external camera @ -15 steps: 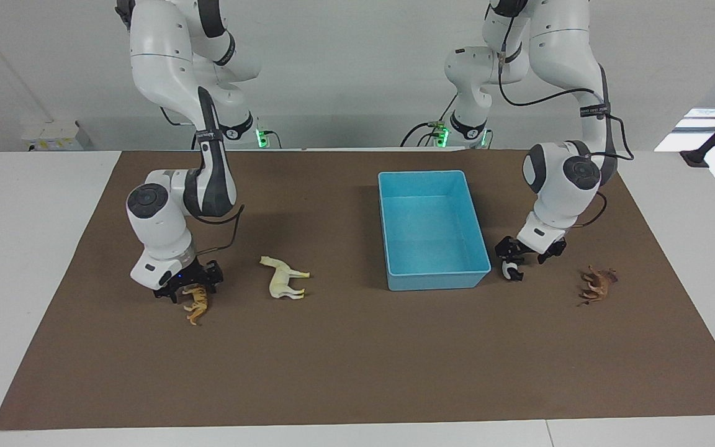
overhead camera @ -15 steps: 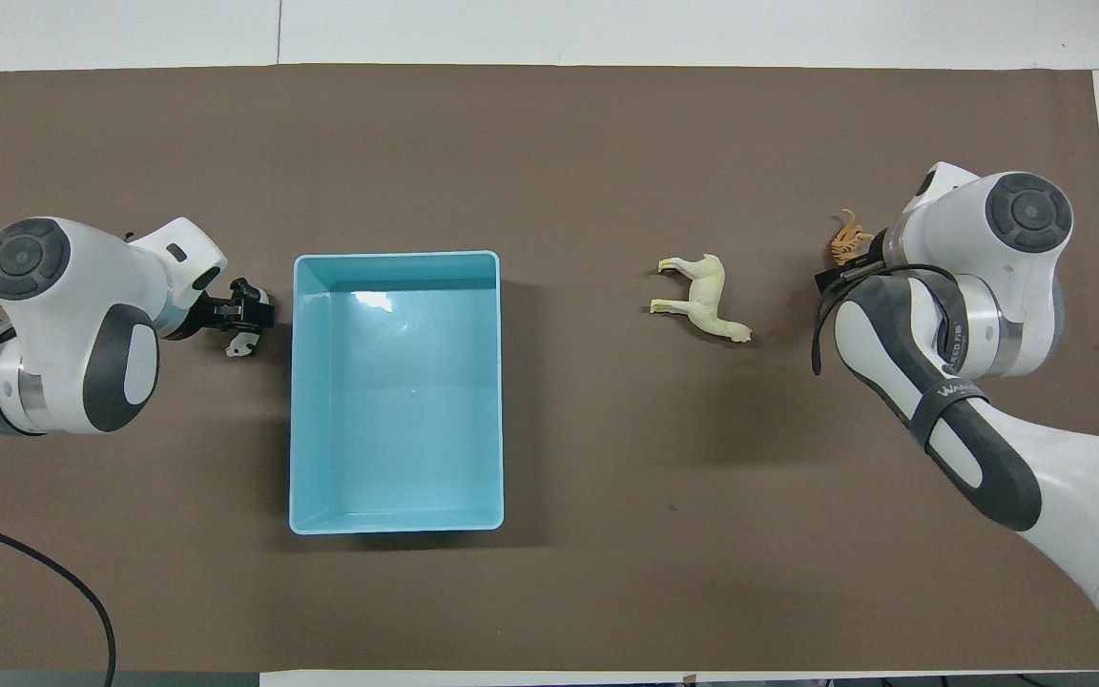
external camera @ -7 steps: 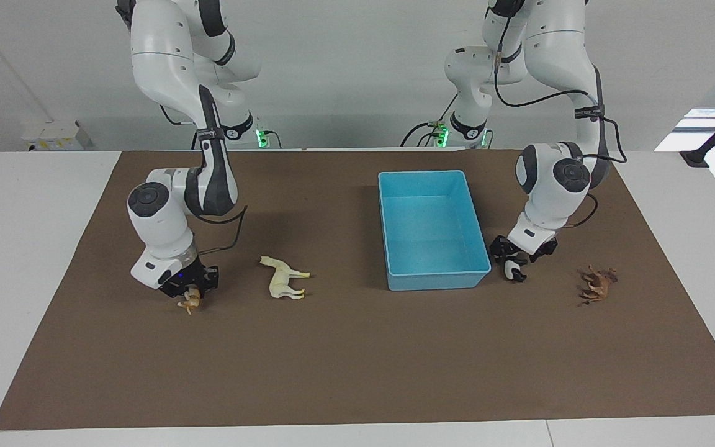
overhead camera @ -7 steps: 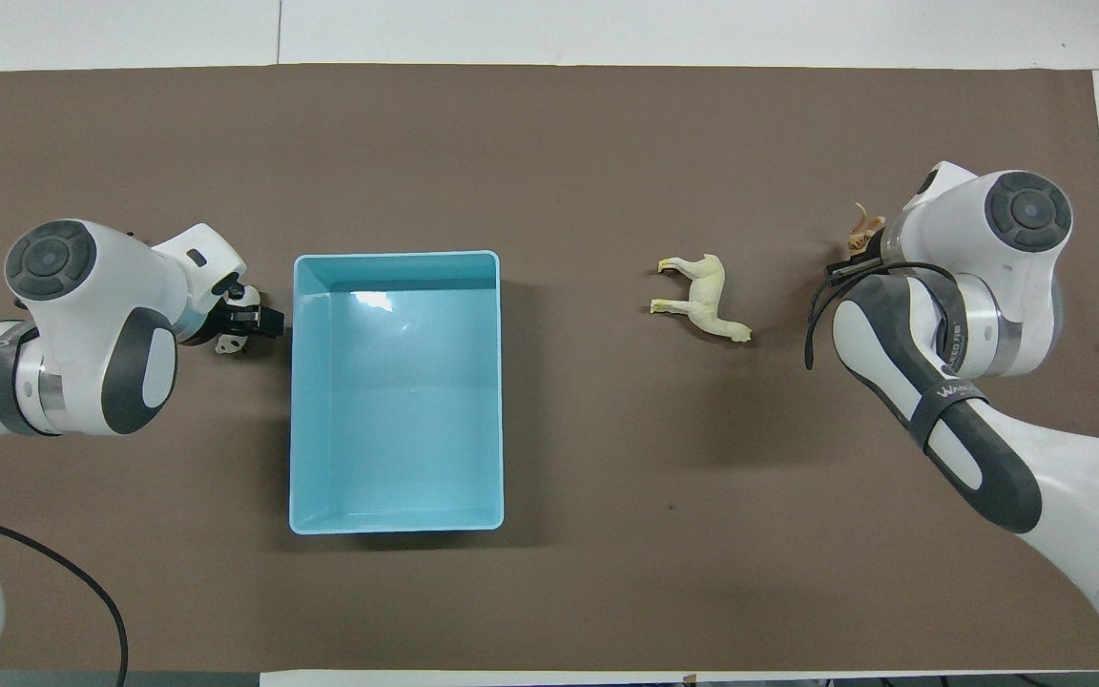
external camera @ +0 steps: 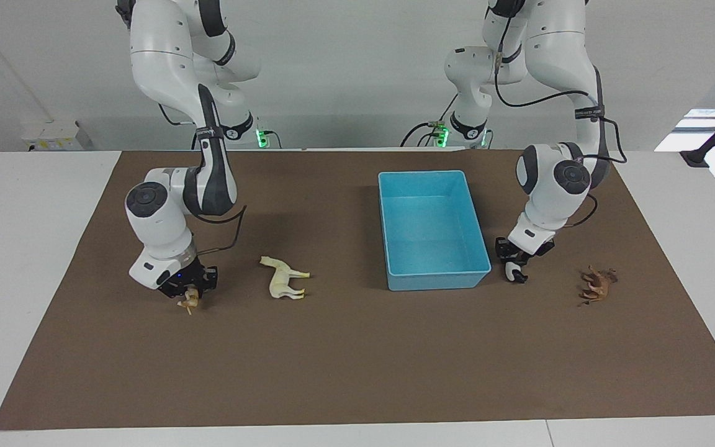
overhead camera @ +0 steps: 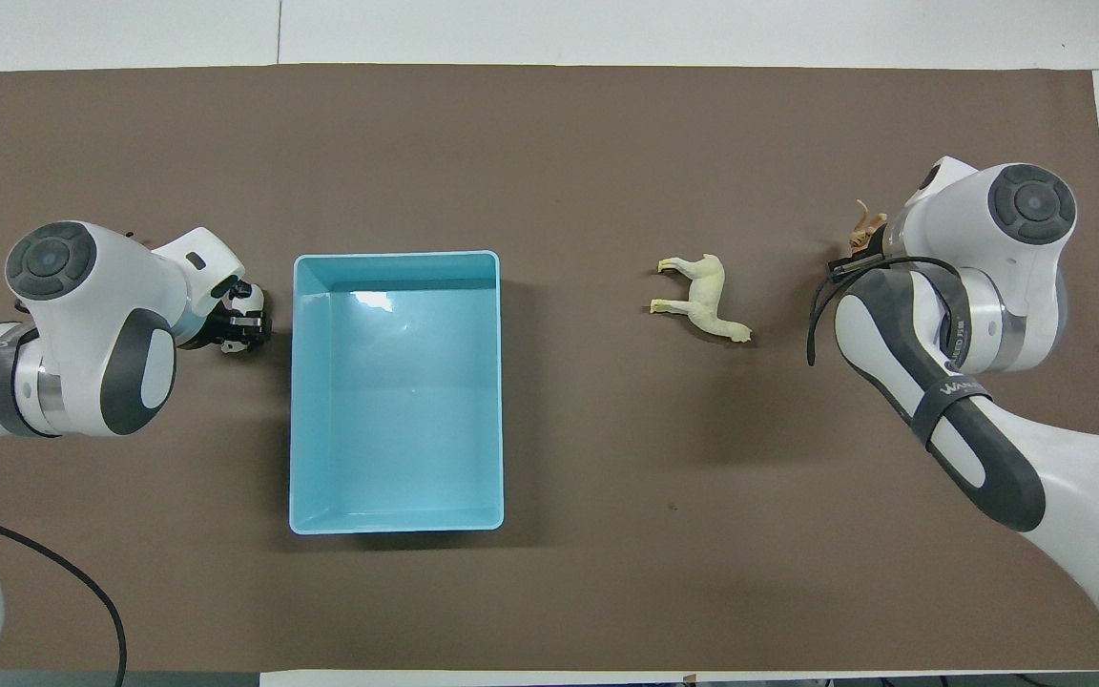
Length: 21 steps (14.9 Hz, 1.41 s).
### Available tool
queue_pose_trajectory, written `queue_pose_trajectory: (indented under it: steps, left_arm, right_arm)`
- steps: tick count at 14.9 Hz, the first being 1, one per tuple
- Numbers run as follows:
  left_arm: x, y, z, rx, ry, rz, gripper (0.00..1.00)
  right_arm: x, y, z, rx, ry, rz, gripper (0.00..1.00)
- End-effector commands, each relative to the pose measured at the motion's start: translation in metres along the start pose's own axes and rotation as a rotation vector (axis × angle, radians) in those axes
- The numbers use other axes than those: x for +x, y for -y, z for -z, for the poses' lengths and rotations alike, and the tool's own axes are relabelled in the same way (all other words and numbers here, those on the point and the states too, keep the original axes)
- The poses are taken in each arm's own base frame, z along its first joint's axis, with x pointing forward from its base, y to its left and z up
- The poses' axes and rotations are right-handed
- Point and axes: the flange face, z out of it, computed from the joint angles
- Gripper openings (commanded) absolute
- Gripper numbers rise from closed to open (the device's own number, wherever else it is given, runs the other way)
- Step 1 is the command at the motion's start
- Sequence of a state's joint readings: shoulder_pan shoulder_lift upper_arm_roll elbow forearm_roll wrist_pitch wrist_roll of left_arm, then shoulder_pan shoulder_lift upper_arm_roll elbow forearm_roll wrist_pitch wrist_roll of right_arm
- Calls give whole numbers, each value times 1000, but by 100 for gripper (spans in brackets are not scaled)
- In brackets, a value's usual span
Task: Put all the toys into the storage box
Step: 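Drop the panda into the box with the left gripper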
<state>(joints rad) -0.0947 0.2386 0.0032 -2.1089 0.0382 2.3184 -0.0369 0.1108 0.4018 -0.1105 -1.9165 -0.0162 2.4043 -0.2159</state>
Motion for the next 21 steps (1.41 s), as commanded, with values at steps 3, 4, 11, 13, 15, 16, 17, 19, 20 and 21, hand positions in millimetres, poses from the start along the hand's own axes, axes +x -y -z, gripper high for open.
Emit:
queue_pose_trajectory:
  steps: [3, 4, 11, 13, 15, 16, 17, 19, 20, 21]
  left_arm:
    - [27, 5, 38, -25, 32, 55, 13]
    - [34, 6, 53, -32, 39, 67, 13]
    - [23, -98, 143, -51, 133, 281, 16]
    - [-3, -152, 135, -23, 157, 319, 20]
    - [-32, -177, 118, -3, 174, 294, 73]
    - [-38, -176, 112, 2, 181, 281, 100]
    - [-36, -172, 114, 2, 174, 283, 100]
    - [-24, -150, 134, -1, 137, 293, 100]
    - [-18, -123, 145, 8, 109, 276, 100]
    - [-10, -96, 150, 14, 90, 241, 100]
  right_arm:
    - [10, -5, 45, 9, -18, -28, 0]
    - [10, -6, 59, 8, -28, -35, 0]
    - [2, -12, 194, 28, -4, -55, 0]
    - [-5, -9, 231, 33, -4, -51, 0]
    - [-12, 1, 262, 39, 5, -62, 0]
    - [-17, 10, 275, 44, 7, -71, 0]
    - [-18, 22, 282, 45, 11, -84, 0]
    - [-21, 46, 294, 52, 16, -133, 0]
    - [-19, 69, 296, 54, 24, -152, 0]
    - [-17, 95, 304, 55, 20, -194, 0]
